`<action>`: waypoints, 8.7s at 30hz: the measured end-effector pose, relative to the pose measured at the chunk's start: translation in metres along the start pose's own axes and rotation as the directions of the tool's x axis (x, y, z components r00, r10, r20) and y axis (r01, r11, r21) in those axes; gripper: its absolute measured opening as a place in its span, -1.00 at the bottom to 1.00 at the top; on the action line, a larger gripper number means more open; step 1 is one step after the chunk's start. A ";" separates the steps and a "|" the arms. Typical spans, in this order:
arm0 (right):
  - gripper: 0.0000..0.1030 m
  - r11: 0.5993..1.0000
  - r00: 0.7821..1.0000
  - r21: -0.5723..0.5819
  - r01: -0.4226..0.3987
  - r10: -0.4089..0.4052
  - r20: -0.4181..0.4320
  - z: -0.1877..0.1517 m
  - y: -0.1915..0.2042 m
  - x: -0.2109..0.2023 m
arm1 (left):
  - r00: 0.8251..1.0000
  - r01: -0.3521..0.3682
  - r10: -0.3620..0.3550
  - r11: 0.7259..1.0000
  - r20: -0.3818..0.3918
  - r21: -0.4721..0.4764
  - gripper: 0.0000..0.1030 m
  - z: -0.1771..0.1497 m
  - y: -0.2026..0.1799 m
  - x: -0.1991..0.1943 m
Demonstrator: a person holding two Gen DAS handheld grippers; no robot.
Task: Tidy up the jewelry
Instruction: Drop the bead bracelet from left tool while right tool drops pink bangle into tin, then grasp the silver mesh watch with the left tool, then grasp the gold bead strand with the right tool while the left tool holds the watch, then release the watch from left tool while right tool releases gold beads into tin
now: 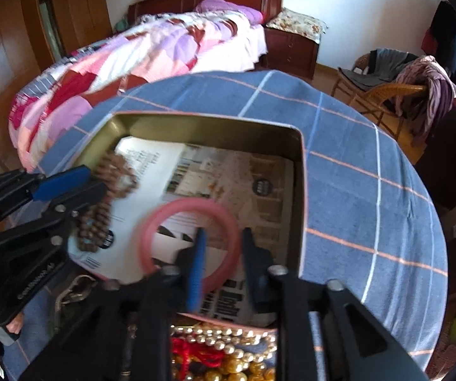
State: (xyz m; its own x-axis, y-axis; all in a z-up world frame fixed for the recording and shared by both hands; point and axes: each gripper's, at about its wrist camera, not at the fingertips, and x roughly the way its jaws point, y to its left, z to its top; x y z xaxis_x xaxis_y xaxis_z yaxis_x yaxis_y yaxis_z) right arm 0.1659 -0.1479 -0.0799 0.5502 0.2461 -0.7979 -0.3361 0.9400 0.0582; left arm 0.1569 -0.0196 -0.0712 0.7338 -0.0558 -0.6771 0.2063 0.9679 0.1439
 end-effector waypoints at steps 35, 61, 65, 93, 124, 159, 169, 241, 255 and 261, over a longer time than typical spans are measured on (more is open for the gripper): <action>0.46 0.988 0.977 0.113 0.103 -0.122 0.175 -0.080 -0.022 -0.072 | 0.999 0.035 -0.038 0.992 -0.020 -0.124 0.17 -0.077 -0.011 -0.062; 0.46 0.986 0.981 0.134 0.103 -0.123 0.147 -0.088 -0.026 -0.063 | 0.987 0.146 -0.138 0.984 0.081 -0.105 -1.00 -0.066 -0.006 -0.096; 0.46 0.982 0.981 0.148 0.115 -0.136 0.139 -0.089 -0.033 -0.064 | 0.988 0.139 -0.130 0.984 0.079 -0.109 -1.00 -0.065 0.000 -0.096; 0.46 0.981 0.985 0.168 0.098 -0.120 0.127 -0.091 -0.036 -0.057 | 0.979 0.192 -0.200 0.971 -0.042 -0.141 -0.45 -0.073 -0.007 -0.059; 0.07 0.990 0.993 0.105 0.092 -0.099 0.062 -0.092 -0.023 -0.052 | 0.987 0.160 -0.153 0.975 0.057 -0.153 -0.46 -0.067 0.007 -0.087; -0.27 1.000 1.000 -0.029 0.009 -0.009 0.016 -0.084 0.014 -0.041 | 0.985 0.172 -0.165 0.972 0.059 -0.157 -0.46 -0.066 0.009 -0.090; -0.56 0.998 0.998 -0.035 -0.044 0.042 -0.057 -0.081 0.015 -0.031 | 0.983 0.179 -0.172 0.971 0.060 -0.161 -0.46 -0.066 0.009 -0.089; -0.74 0.999 0.978 -0.049 0.013 -0.003 0.210 0.029 -0.002 -0.040 | 0.992 0.076 -0.071 0.996 0.107 -0.044 -0.45 0.051 0.003 -0.020; -0.51 0.998 0.987 -0.025 0.055 -0.050 0.151 0.015 -0.015 -0.016 | 0.995 0.069 -0.066 0.997 0.070 -0.042 -0.29 0.044 0.000 -0.002; 0.03 0.998 0.984 0.003 0.061 -0.061 0.167 0.009 -0.021 -0.023 | 0.995 0.010 -0.007 0.999 0.096 -0.036 0.36 0.041 0.006 -0.008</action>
State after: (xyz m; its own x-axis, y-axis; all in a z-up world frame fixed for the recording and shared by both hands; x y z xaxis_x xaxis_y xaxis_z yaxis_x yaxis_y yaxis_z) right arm 0.1668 -0.1714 -0.0575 0.6899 0.2243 -0.6883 -0.2992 0.9541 0.0110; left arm 0.1790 -0.0238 -0.0350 0.7908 -0.0857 -0.6060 0.1906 0.9754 0.1107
